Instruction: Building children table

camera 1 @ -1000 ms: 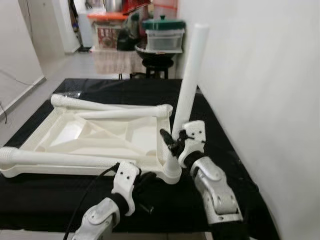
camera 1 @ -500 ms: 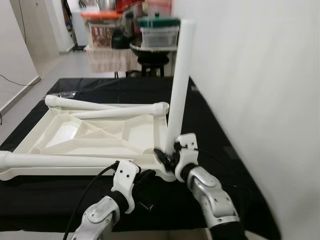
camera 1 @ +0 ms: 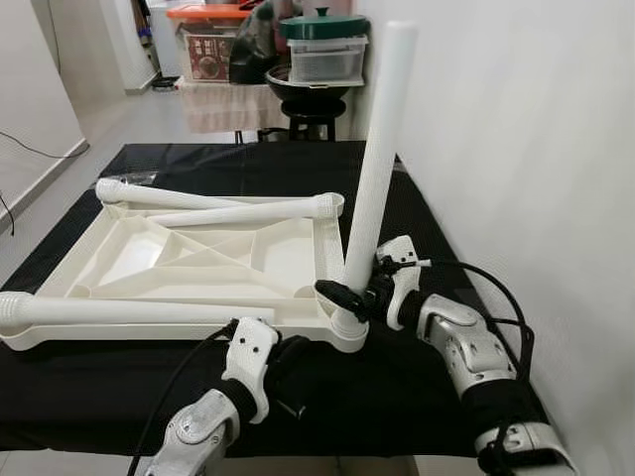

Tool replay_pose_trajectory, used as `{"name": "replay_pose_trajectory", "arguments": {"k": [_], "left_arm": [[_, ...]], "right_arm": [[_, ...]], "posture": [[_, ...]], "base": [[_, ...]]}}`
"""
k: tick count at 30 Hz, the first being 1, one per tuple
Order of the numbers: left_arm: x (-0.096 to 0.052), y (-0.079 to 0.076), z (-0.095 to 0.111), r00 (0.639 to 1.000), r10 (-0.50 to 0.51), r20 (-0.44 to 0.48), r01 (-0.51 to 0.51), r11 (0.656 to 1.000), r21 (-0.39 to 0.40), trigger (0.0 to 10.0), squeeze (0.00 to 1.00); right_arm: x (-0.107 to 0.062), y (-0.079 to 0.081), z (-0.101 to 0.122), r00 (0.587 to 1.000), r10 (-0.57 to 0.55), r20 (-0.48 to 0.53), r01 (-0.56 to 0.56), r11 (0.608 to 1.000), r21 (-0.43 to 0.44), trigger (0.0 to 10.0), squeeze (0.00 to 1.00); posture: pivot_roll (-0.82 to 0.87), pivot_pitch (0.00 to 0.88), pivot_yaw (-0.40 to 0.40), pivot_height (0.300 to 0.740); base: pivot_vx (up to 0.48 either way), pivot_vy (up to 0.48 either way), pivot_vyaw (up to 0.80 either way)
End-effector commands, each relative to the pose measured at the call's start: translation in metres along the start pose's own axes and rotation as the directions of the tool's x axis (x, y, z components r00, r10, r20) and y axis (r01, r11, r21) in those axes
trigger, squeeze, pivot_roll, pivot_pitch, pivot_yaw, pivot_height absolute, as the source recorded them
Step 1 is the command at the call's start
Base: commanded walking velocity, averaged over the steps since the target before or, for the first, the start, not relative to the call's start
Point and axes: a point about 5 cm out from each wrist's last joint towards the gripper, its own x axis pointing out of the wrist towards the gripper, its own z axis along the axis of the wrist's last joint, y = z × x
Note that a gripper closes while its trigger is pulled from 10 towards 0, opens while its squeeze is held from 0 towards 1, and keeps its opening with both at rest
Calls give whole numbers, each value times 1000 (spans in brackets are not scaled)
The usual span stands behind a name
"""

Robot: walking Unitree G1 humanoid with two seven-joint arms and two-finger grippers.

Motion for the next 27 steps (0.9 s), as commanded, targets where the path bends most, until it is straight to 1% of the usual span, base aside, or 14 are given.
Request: {"name": "replay_pose_trajectory", "arguments": {"k": [1, 2, 3, 9, 16, 18, 19, 20, 21, 23, 24, 25, 26, 27], "left_arm": [[-2, 0, -2, 1000, 7, -4, -7, 1000, 12, 10000, 0], [-3, 0, 0, 1000, 18, 13, -18, 1000, 19, 10000, 0], [-4, -1, 2, 999, 23, 35, -24, 999, 24, 10000, 0], [-5, -2, 5, 998, 24, 65, -26, 999, 32, 10000, 0], [-3, -3, 4, 998, 24, 64, -26, 999, 29, 10000, 0], [-3, -3, 4, 998, 22, 58, -23, 1000, 21, 10000, 0], [-3, -3, 4, 998, 22, 58, -23, 1000, 21, 10000, 0], [-3, -2, 4, 998, 22, 57, -23, 1000, 20, 10000, 0], [-4, -1, 4, 998, 22, 58, -23, 1000, 20, 10000, 0], [-4, -1, 4, 998, 22, 58, -23, 1000, 20, 10000, 0], [-5, -1, 4, 998, 22, 59, -23, 1000, 21, 10000, 0], [-6, 0, 4, 998, 21, 57, -22, 1000, 22, 10000, 0], [-7, 1, 4, 998, 19, 55, -20, 999, 25, 10000, 0], [-7, 1, 4, 998, 19, 55, -20, 999, 25, 10000, 0]], "right_arm": [[0, 0, 4, 1000, 22, 13, -22, 1000, -10, 10000, 0], [0, -1, 9, 995, 95, -3, -95, 995, -34, 10000, 0], [2, -2, 16, 985, 171, -20, -172, 984, -47, 0, 0], [1, -6, 24, 960, 274, -60, -277, 958, -68, 0, 0], [-3, -10, 17, 975, 201, -95, -211, 972, -106, 0, 0], [0, -3, 2, 992, 64, -109, -76, 991, -114, 0, 0], [0, -3, 2, 992, 64, -109, -76, 991, -114, 0, 0], [5, 3, -8, 993, -64, -104, 53, 993, -101, 0, 0], [9, 11, -23, 937, -341, -78, 342, 940, -4, 0, 0], [9, 11, -23, 937, -341, -78, 342, 940, -4, 0, 0], [7, 26, -38, 870, -482, -106, 490, 869, 69, 0, 0], [13, 49, -39, 870, -485, -95, 488, 873, 12, 0, 0], [17, 60, -35, 886, -459, -68, 460, 888, 6, 0, 0], [17, 60, -35, 886, -459, -68, 460, 888, 6, 0, 0]], "posture": [[64, 0, -52, 740], [64, 0, -53, 740], [58, 0, -55, 740], [53, 0, -57, 740], [47, 0, -58, 740], [39, 0, -60, 740], [39, 0, -60, 740], [35, 0, -59, 740], [26, 0, -47, 740], [26, 0, -47, 740], [24, 0, -39, 740], [6, 0, -23, 740], [-2, 0, -19, 740], [-2, 0, -19, 740]], "base": [[0, 0, 0], [0, 0, 0], [0, 0, 0], [0, 0, 0], [0, 0, 0], [0, 0, 0], [0, 0, 0], [0, 0, 0], [0, 0, 0], [0, 0, 0], [0, 0, 0], [0, 0, 0], [0, 0, 0], [0, 0, 0]]}}
